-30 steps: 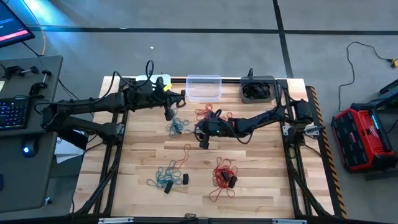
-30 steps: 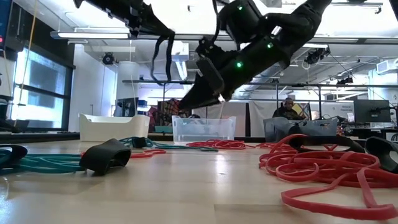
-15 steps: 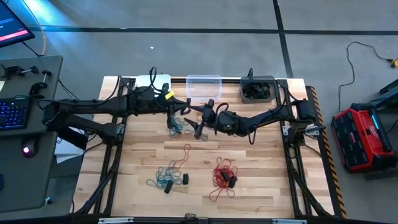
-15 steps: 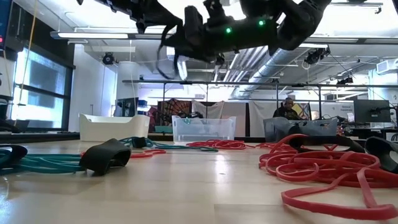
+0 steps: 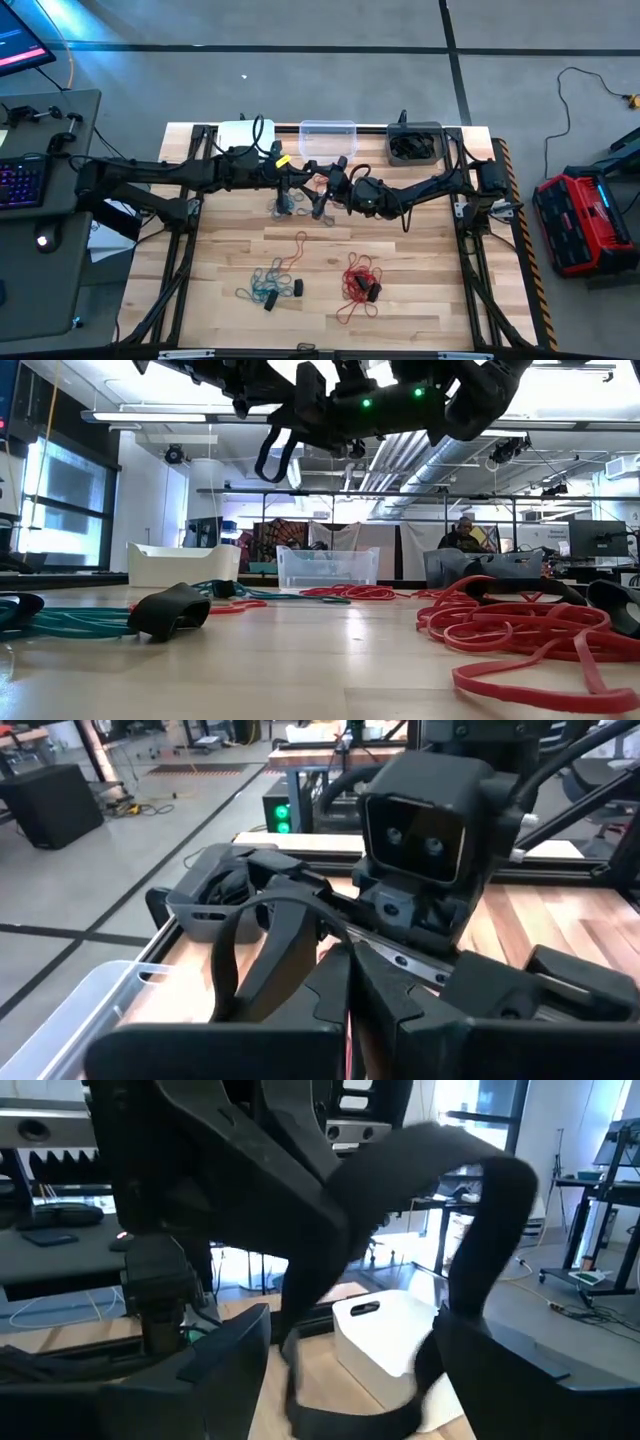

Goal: Sort rubber bands into baskets
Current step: Put the black rubber band into the black bin

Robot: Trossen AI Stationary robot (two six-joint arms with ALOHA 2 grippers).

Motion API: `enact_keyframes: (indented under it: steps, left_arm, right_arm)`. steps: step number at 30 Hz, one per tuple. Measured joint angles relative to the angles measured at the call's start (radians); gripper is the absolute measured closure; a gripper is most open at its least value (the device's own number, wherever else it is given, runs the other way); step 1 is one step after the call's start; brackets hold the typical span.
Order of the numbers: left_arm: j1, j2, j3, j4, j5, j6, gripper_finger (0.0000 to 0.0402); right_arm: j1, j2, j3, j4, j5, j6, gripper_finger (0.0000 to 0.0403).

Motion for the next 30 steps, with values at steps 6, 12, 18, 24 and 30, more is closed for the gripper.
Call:
enact_keyframes:
  steps: [6,12,18,24,30]
  left_arm:
    - [0.000,0.011,0.000,0.002,-0.001,0.005,0.0400]
    - [0.000,0.010,0.000,-0.027,-0.008,0.054,0.0387]
    - [0.001,0.010,0.000,-0.067,-0.012,0.060,0.0354]
    - [0.000,0.010,0.000,-0.070,-0.021,0.060,0.0308]
    - [0.001,0.010,0.000,-0.070,-0.038,0.060,0.0275]
  right_arm:
    - [0.000,0.000,0.000,-0.002,-0.001,0.000,0.0211]
    - [0.000,0.000,0.000,-0.066,-0.011,-0.036,0.0383]
    - [-0.003,-0.010,0.000,-0.155,-0.006,-0.013,0.0393]
    - [-0.011,-0.031,0.000,-0.173,0.005,-0.024,0.0401]
    - [-0.016,-0.077,0.000,-0.232,0.049,-0.040,0.0402]
